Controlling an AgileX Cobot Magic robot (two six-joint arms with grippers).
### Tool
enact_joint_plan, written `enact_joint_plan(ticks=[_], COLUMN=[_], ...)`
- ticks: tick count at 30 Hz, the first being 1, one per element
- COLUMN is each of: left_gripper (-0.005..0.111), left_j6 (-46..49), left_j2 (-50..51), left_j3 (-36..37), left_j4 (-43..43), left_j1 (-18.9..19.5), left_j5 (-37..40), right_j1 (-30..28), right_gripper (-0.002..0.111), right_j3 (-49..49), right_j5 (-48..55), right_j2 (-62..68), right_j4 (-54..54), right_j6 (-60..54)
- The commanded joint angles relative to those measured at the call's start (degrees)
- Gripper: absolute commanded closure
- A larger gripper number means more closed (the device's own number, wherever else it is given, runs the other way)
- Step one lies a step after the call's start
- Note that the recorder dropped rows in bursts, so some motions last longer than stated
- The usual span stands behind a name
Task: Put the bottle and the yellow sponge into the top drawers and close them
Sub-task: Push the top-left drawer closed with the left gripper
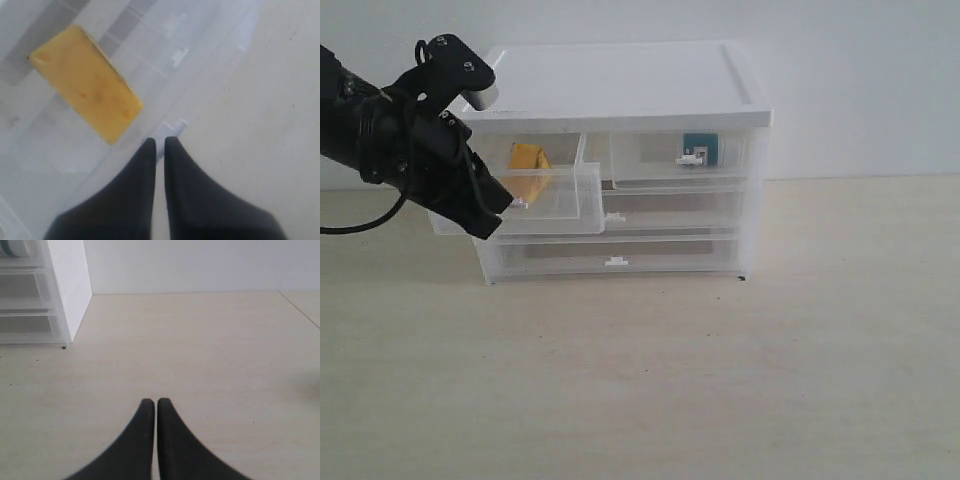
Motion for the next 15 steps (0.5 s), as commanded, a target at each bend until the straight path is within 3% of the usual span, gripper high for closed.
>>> enact_joint_plan(ticks=[1,15], left_gripper=[0.102,0.102], left_j6=[-0.7,-0.7], left_j2=[1.0,6.3], left_j3=[0.0,0.0], left_j4=[-2.9,-4.0], left_j1=[-0.2,-0.2], left_j5=[-5.4,-24.1], right_j1=[-0.2,-0.2], right_gripper=[0.108,0.108], right_j3=[0.3,0.3], right_j5=[-0.2,-0.2], right_j2=[-0.3,-0.3], right_j4=[-0.1,-0.1], right_j6=[0.0,0.0])
